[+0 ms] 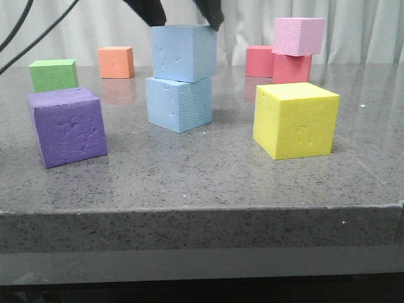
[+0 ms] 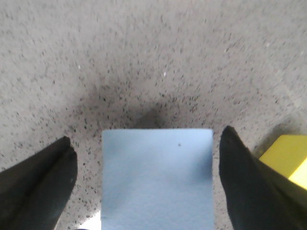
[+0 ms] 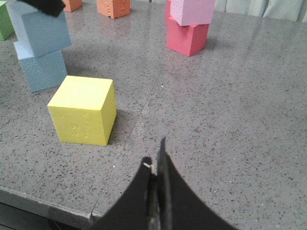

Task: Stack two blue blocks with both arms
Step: 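Open the left gripper and lift it off the stack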

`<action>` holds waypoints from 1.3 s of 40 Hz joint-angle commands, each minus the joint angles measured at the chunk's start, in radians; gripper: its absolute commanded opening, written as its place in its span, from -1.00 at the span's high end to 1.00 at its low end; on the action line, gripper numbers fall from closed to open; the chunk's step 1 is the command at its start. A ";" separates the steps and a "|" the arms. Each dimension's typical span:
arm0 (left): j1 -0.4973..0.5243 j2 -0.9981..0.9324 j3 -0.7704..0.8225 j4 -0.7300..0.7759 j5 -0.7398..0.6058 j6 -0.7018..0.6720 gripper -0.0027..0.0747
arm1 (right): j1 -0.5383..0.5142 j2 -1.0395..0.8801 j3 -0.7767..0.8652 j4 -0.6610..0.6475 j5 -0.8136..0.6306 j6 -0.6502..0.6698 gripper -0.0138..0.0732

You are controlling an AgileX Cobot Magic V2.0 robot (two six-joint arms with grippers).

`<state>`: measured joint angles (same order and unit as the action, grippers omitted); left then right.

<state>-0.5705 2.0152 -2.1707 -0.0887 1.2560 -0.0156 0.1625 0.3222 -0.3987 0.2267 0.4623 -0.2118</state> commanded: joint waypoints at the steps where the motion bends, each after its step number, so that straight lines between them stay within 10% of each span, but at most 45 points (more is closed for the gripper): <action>1: -0.004 -0.069 -0.063 -0.011 0.018 -0.003 -0.59 | -0.006 0.006 -0.024 0.010 -0.076 -0.003 0.84; 13: -0.004 -0.069 -0.105 -0.011 0.018 -0.003 -0.49 | -0.006 0.006 -0.024 0.010 -0.076 -0.003 0.84; 27: -0.004 -0.070 -0.105 -0.011 0.018 -0.003 0.98 | -0.006 0.006 -0.024 0.010 -0.077 -0.003 0.84; 52: -0.002 -0.328 0.043 0.051 0.018 -0.003 0.98 | -0.006 0.006 -0.024 0.010 -0.078 -0.003 0.84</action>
<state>-0.5705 1.7907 -2.1562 -0.0723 1.2644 -0.0156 0.1625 0.3222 -0.3987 0.2267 0.4623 -0.2118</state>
